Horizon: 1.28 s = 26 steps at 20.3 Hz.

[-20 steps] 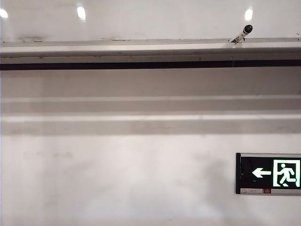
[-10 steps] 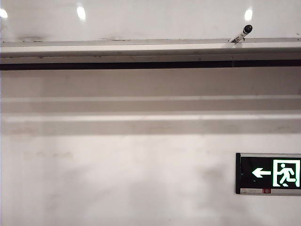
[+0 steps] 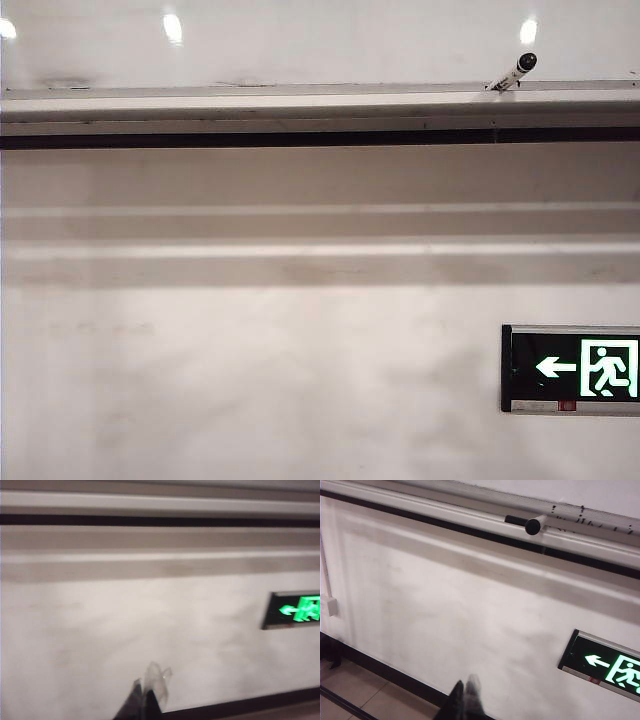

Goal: Wipe the whiteboard clean using the black magnetic whiteboard eraser attached to the whiteboard.

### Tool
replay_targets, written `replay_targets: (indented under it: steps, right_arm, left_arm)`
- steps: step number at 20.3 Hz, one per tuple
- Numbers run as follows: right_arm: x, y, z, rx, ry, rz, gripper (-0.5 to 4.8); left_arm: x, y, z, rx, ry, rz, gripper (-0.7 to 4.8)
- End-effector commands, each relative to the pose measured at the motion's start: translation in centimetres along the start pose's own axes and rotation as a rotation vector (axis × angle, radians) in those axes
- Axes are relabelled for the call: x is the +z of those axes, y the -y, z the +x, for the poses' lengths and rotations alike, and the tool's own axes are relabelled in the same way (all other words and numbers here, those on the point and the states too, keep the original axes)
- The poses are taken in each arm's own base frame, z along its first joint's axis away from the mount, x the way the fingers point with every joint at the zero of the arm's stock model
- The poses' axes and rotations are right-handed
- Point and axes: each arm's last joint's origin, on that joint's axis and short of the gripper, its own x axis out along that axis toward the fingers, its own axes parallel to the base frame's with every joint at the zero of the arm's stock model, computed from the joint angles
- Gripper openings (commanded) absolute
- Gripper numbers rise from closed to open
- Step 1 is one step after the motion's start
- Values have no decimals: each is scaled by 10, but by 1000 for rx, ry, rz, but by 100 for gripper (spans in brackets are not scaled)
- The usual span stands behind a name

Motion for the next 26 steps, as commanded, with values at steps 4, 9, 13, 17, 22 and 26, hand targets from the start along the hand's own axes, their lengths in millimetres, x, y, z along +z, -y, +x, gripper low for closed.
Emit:
replay_targets:
  steps: [4, 9, 13, 17, 22, 26]
  right_arm:
    - [3, 1, -1, -2, 20, 9, 0]
    - [3, 1, -1, -3, 19, 8, 0]
    - [3, 1, -1, -4, 17, 8, 0]
    - [3, 1, -1, -3, 17, 8, 0]
    - [3, 1, -1, -3, 17, 8, 0]
    - [3, 1, -1, -3, 17, 7, 0]
  left_arm:
    - [-14, -13, 2, 110, -14, -5, -6]
    - [-17, -14, 2, 196, -39, 17, -6]
    - [-17, -12, 2, 171, -30, 19, -6]
    - [-16, -11, 3, 158, -27, 20, 26]
    - [-17, -11, 3, 151, -35, 19, 26]
    - [-17, -11, 3, 151, -35, 19, 26]
